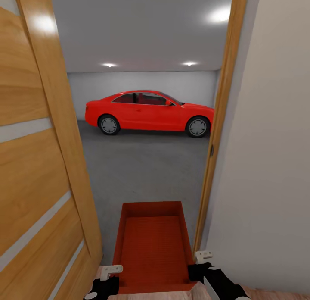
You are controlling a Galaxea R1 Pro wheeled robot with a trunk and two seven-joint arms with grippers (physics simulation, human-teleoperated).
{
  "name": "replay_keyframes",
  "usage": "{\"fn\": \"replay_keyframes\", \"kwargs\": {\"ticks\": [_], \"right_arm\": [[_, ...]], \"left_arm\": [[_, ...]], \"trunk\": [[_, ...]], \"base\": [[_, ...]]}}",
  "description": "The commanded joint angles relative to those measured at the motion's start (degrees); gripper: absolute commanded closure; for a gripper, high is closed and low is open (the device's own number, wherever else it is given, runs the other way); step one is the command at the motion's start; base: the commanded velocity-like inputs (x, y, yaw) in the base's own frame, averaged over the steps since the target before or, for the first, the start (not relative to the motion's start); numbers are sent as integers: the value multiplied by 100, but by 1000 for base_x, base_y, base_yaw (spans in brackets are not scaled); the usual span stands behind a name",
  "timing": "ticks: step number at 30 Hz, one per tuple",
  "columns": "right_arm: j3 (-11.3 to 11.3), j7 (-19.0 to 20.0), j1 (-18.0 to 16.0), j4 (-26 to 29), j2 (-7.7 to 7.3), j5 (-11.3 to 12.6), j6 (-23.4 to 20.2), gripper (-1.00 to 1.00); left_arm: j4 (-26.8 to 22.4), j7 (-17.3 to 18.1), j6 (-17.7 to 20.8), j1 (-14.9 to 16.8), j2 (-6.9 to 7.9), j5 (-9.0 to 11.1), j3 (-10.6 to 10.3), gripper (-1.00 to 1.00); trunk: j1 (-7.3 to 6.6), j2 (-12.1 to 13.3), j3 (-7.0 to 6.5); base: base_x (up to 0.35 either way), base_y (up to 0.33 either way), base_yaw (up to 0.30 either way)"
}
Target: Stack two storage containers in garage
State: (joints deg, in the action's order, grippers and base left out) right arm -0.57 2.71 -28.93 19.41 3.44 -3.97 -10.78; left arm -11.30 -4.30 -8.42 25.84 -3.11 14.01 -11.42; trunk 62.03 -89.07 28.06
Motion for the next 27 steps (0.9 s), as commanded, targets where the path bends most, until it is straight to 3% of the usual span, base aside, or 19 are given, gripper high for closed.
{"fn": "replay_keyframes", "kwargs": {"ticks": [1,27], "right_arm": [[101,21,-6,10,-54,-51,-38,100],[106,96,-7,10,-54,-60,-38,100]], "left_arm": [[-13,-45,-19,0,73,14,-27,100],[-16,-45,-20,0,73,14,-27,100]], "trunk": [[0,-3,6],[0,-3,6]], "base": [[15,14,0],[104,48,-45]]}}
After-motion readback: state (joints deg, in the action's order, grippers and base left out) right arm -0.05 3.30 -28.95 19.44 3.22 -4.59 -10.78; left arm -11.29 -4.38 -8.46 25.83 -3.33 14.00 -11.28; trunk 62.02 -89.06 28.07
